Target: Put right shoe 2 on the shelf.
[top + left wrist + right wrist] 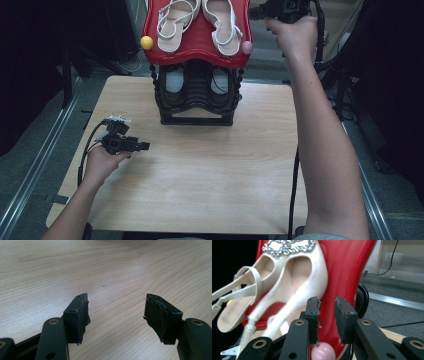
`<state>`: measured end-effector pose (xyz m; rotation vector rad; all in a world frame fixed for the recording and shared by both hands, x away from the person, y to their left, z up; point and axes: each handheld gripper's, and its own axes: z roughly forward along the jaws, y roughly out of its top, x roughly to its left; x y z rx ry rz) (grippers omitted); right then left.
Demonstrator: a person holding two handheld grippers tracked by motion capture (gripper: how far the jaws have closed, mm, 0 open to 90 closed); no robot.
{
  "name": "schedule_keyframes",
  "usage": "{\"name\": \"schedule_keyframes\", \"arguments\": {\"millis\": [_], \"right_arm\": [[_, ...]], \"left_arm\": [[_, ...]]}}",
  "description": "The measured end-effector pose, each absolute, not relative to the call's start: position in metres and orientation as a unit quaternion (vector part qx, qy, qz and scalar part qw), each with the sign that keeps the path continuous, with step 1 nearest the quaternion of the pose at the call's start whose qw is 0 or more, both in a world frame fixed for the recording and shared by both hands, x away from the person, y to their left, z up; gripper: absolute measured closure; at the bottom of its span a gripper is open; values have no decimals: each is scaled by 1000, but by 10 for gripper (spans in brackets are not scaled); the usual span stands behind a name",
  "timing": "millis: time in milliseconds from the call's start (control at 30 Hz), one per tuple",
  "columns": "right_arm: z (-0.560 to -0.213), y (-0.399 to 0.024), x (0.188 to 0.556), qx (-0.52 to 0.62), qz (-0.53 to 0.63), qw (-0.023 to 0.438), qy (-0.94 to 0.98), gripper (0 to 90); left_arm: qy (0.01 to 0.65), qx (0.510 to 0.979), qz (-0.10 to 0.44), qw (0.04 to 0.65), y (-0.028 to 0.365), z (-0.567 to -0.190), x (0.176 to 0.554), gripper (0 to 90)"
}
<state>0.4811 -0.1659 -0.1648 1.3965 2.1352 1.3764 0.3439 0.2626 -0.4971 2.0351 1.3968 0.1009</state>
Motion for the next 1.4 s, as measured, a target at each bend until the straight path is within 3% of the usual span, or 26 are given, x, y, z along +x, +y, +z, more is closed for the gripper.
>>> {"name": "schedule_keyframes", "arguments": {"millis": [267,1400], "right_arm": [[-188,-182,476,484,482,122,720,705],[-323,-222,444,504,501,105,696,719]], "left_arm": [[535,777,40,330,263,-497,344,363],[536,775,41,332,264,-497,344,363]]}}
